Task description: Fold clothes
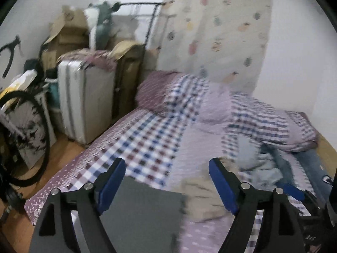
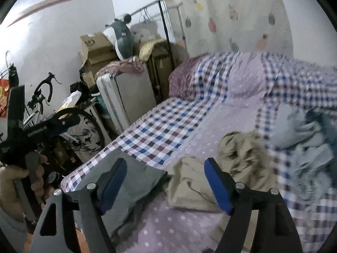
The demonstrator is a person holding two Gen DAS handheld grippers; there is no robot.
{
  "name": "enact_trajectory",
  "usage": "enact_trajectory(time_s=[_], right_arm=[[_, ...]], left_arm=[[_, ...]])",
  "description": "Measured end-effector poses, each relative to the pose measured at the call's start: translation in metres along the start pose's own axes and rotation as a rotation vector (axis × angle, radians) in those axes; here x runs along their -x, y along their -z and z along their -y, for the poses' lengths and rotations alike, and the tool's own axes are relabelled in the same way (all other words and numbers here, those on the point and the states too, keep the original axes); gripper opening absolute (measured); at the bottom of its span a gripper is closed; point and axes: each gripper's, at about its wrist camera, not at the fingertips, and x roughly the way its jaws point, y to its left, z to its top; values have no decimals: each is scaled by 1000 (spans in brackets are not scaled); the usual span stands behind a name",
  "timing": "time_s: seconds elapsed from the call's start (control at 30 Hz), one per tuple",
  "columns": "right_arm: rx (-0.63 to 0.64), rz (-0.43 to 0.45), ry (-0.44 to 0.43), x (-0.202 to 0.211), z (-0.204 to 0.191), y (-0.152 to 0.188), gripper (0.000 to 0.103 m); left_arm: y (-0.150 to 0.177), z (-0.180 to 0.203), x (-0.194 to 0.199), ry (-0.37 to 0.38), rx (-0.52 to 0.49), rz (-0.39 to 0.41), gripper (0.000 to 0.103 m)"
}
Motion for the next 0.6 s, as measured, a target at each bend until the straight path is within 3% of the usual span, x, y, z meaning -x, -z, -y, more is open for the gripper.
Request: enact_trajectory(time_s=[0.3, 0.6], right_arm=[[97, 138, 92, 144, 10, 1, 92], [62, 216, 181, 259, 85, 19, 96]], left_arm=[[8, 129, 77, 188, -84, 68, 88], [37, 260, 100, 401, -122, 65, 95]])
